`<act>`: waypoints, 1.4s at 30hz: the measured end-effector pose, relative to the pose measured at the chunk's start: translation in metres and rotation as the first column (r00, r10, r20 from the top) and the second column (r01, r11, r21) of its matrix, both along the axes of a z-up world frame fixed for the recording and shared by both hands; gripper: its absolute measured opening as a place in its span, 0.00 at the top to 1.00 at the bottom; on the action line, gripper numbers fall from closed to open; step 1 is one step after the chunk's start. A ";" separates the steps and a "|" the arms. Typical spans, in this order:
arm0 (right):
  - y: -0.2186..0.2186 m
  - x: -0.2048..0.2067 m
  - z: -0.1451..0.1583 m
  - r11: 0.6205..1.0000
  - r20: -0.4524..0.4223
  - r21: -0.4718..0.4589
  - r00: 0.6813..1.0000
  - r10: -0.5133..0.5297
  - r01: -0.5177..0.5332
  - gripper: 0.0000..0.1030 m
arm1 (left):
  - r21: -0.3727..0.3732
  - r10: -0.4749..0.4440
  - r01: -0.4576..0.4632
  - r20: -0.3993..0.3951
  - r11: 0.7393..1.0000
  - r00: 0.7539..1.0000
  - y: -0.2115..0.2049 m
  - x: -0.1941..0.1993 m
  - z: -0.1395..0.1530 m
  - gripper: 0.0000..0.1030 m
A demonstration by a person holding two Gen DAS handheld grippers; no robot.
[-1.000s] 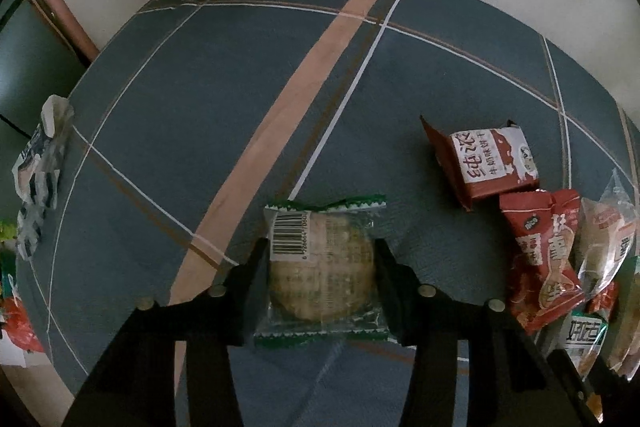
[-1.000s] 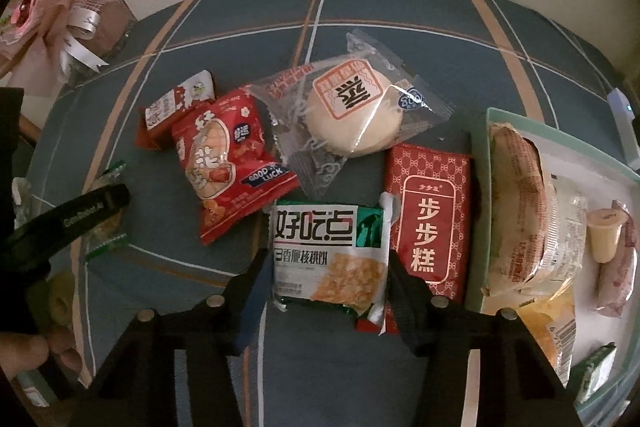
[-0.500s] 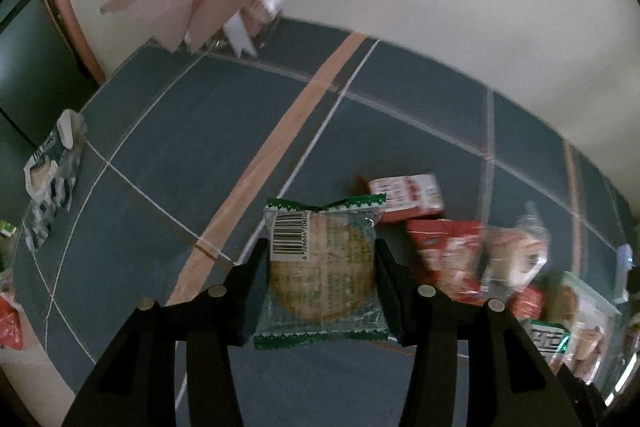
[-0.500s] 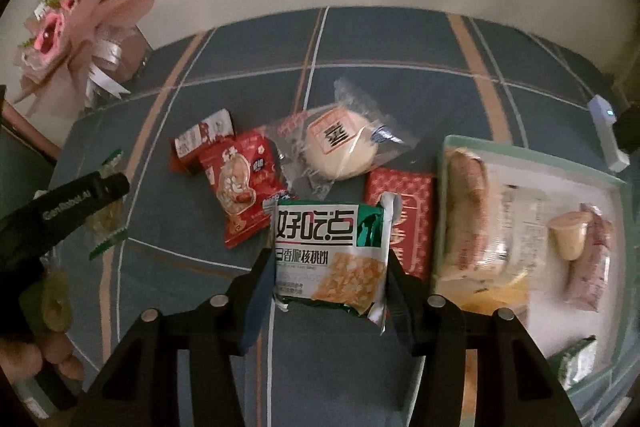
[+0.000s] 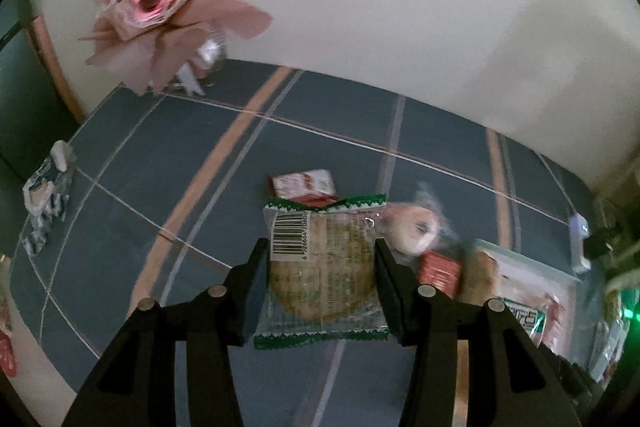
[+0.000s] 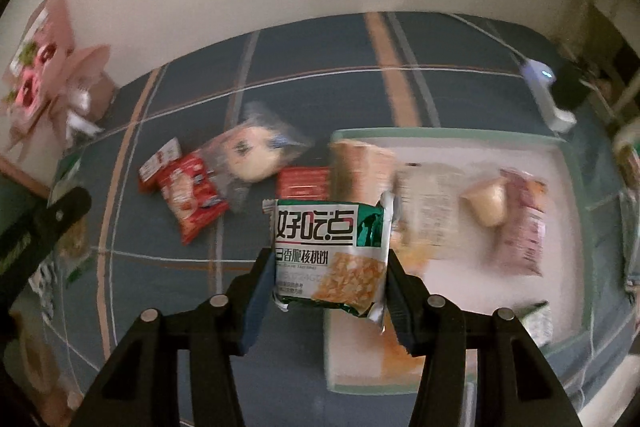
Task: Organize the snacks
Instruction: 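Lift both held packs and carry them over the white tray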
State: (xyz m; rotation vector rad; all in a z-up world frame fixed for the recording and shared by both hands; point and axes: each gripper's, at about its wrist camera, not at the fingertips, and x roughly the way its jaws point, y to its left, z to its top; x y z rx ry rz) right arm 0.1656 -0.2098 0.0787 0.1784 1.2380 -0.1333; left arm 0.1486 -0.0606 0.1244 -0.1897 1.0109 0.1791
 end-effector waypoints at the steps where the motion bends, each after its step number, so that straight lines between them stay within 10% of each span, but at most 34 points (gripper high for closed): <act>1: -0.008 -0.004 0.003 1.000 0.000 -0.005 1.000 -0.020 0.020 0.46 | -0.003 -0.019 0.019 0.003 1.000 1.000 -0.009 -0.002 0.001 0.50; 20: -0.191 -0.065 0.062 0.923 0.079 -0.054 0.923 -0.377 0.381 0.46 | -0.121 -0.371 0.365 -0.025 0.923 0.928 -0.172 -0.033 -0.005 0.50; 29: -0.209 -0.072 0.057 0.911 0.053 -0.028 0.911 -0.409 0.411 0.46 | -0.095 -0.478 0.470 -0.099 0.878 0.873 -0.227 -0.044 -0.028 0.50; 42: -0.206 -0.064 0.027 0.921 -0.026 -0.015 0.921 -0.389 0.389 0.46 | -0.082 -0.484 0.478 -0.171 0.875 0.858 -0.235 -0.041 -0.053 0.50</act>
